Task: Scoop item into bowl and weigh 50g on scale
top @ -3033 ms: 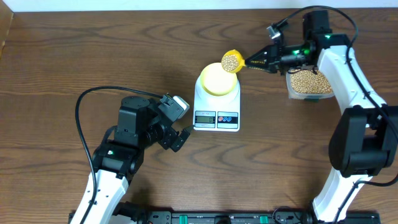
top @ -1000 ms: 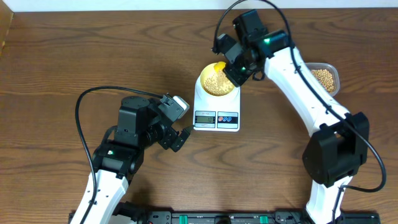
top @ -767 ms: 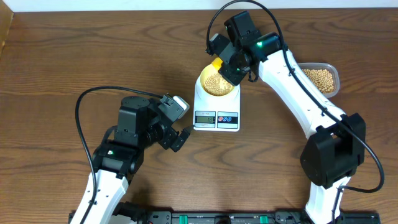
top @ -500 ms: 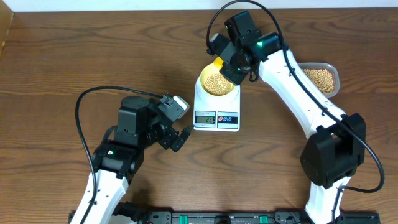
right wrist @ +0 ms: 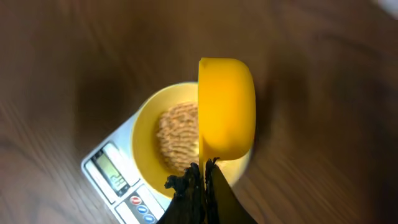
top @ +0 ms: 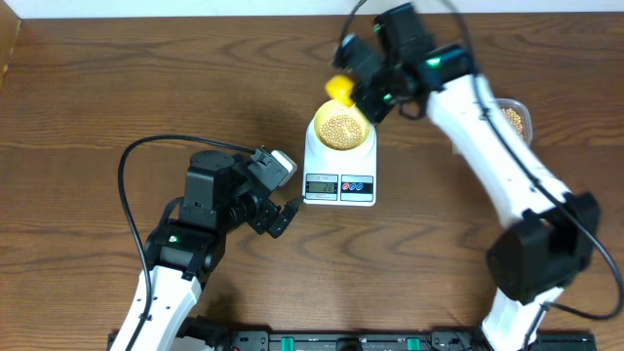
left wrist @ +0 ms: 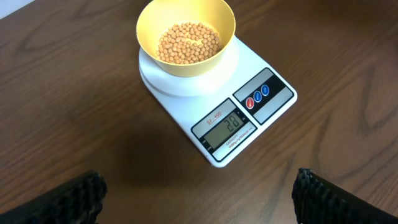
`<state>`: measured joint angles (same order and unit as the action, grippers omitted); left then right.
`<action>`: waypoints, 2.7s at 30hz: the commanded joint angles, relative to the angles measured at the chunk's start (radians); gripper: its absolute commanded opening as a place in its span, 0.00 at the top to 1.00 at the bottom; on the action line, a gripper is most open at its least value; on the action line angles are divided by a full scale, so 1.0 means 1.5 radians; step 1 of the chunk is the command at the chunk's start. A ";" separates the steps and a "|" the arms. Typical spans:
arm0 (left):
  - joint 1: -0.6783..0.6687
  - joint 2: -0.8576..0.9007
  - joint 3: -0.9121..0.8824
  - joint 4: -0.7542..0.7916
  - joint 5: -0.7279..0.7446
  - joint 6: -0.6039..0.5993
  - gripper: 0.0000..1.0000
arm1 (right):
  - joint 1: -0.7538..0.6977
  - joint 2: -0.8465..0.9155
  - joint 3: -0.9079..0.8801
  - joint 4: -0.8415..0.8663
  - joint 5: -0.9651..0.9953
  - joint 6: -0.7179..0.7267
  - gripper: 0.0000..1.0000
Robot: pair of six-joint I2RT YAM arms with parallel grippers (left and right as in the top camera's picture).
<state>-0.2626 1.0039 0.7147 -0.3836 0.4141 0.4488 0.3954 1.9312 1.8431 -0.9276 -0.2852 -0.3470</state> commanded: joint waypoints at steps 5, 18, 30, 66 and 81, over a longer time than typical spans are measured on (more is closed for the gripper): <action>0.003 -0.003 0.008 0.002 0.008 0.002 0.02 | -0.125 -0.099 0.026 -0.059 0.094 0.159 0.99; 0.003 -0.003 0.008 0.002 0.008 0.002 0.02 | -0.330 -0.084 0.014 -0.228 0.114 0.173 0.99; 0.003 -0.004 0.008 0.002 0.008 0.002 0.02 | -0.347 0.020 -0.003 -0.258 0.189 0.163 0.99; 0.003 -0.003 0.008 0.002 0.008 0.002 0.02 | -0.454 0.141 -0.004 -0.180 -0.156 0.094 0.99; 0.003 -0.003 0.008 0.002 0.008 0.002 0.02 | -0.566 0.141 -0.004 -0.220 -0.335 0.057 0.99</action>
<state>-0.2626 1.0039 0.7147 -0.3832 0.4141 0.4488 -0.4347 2.1376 1.8378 -1.2430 -0.6849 -0.2203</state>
